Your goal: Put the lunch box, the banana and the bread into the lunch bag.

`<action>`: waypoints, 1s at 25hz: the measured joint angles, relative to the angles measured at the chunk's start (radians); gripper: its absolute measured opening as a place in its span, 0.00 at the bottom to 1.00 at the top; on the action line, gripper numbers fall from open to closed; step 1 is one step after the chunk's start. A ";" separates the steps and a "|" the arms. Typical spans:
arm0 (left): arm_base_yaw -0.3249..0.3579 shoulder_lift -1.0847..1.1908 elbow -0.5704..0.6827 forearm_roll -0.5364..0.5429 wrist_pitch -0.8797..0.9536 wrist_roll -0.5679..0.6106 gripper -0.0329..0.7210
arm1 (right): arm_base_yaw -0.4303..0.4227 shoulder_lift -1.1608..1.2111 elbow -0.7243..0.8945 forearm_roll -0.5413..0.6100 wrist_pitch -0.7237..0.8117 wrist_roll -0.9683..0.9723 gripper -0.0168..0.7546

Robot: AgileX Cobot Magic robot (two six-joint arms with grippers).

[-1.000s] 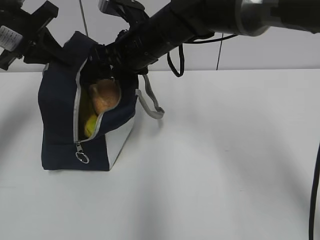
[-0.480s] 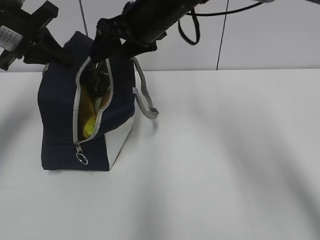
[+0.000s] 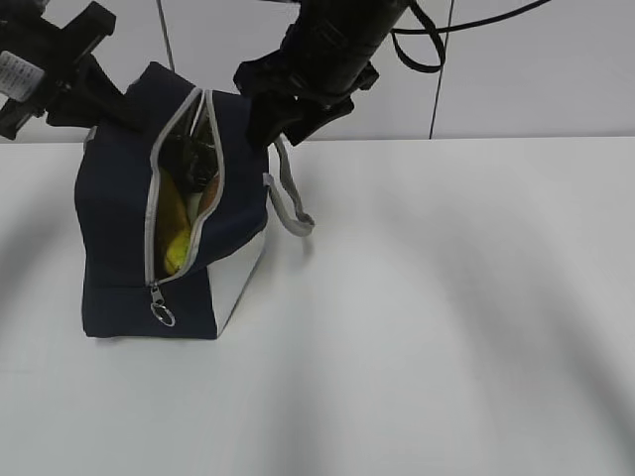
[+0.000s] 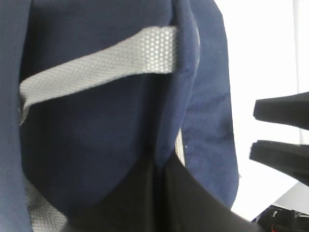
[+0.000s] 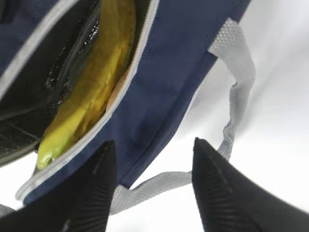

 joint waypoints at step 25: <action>-0.022 0.003 0.000 -0.110 -0.004 0.044 0.04 | 0.000 0.071 -0.096 -0.015 0.001 0.051 0.01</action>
